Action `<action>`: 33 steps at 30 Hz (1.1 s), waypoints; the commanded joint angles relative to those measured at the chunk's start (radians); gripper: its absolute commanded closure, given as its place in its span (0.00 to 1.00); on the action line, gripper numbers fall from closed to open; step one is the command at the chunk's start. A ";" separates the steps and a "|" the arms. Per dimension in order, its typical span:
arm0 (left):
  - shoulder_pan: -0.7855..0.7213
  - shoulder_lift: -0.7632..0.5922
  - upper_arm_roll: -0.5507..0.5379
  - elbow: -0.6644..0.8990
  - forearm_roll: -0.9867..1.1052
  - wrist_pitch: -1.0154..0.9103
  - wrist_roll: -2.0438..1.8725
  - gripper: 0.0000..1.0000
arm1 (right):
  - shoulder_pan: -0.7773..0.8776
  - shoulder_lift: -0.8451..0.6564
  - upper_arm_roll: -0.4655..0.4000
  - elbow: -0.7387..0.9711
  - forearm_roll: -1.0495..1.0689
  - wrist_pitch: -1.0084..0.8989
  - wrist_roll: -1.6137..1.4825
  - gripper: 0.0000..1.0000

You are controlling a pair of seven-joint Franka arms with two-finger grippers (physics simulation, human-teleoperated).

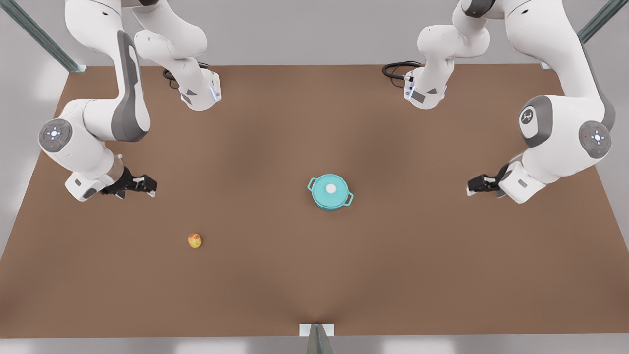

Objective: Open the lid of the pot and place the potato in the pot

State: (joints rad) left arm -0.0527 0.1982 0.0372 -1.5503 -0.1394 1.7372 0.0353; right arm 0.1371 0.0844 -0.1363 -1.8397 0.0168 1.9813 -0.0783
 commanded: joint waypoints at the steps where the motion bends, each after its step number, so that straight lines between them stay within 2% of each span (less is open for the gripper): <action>1: 0.001 0.000 -0.002 0.001 0.009 0.059 -0.025 0.00 | -0.004 0.000 0.000 0.000 -0.011 0.057 -0.051 0.00; 3: -0.025 0.004 -0.002 0.019 0.012 0.061 -0.025 0.00 | -0.002 0.003 0.001 0.000 -0.012 0.056 -0.058 0.00; 5: -0.186 0.024 -0.010 0.015 0.061 0.065 -0.063 0.00 | 0.021 0.046 0.004 0.034 -0.011 0.056 -0.055 0.00; 6: -0.232 0.032 -0.011 0.015 0.098 0.068 -0.147 0.00 | 0.036 0.073 0.004 0.066 -0.012 0.050 -0.048 0.00; 7: -0.347 0.064 -0.011 0.018 0.127 0.068 -0.395 0.00 | 0.041 0.086 0.004 0.077 -0.012 0.045 -0.078 0.00; 9: -0.505 0.122 -0.013 0.015 0.127 0.090 -0.655 0.00 | 0.079 0.127 0.009 0.091 -0.009 0.059 -0.190 0.00; 12: -0.615 0.178 -0.017 0.003 0.112 0.153 -0.870 0.00 | 0.102 0.267 0.012 0.188 -0.060 0.071 -0.225 0.00; 13: -0.622 0.190 -0.019 0.013 0.106 0.154 -0.911 0.00 | 0.104 0.314 0.012 0.192 -0.057 0.217 -0.265 0.00; 14: -0.638 0.222 -0.025 0.044 0.109 0.154 -0.946 0.00 | 0.102 0.350 0.014 0.194 -0.058 0.266 -0.296 0.00; 17: -0.647 0.323 -0.026 0.070 0.106 0.266 -1.054 0.00 | 0.095 0.459 0.010 0.298 -0.112 0.289 -0.330 0.00; 19: -0.647 0.349 -0.026 0.070 0.107 0.294 -1.054 0.00 | 0.093 0.508 0.009 0.297 -0.112 0.399 -0.334 0.00; 22: -0.647 0.375 -0.028 0.067 0.115 0.337 -1.042 0.00 | 0.093 0.551 0.009 0.293 -0.092 0.402 -0.331 0.00; 24: -0.671 0.386 -0.028 0.019 0.130 0.409 -1.034 0.00 | 0.096 0.557 0.012 0.234 0.028 0.402 -0.324 0.00; 26: -0.681 0.389 -0.028 0.003 0.133 0.418 -1.035 0.00 | 0.093 0.558 0.014 0.149 0.032 0.487 -0.333 0.00; 28: -0.684 0.395 -0.028 -0.011 0.135 0.432 -1.035 0.00 | 0.091 0.563 0.020 0.128 0.124 0.485 -0.383 0.00; 33: -0.690 0.454 -0.028 -0.010 0.135 0.499 -1.040 0.00 | 0.053 0.592 0.020 0.128 0.124 0.485 -0.414 0.00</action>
State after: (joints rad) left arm -0.7416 0.6437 0.0092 -1.5603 -0.0076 2.1660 -0.7443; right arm 0.1941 0.6755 -0.1166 -1.7115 0.1196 2.4334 -0.3418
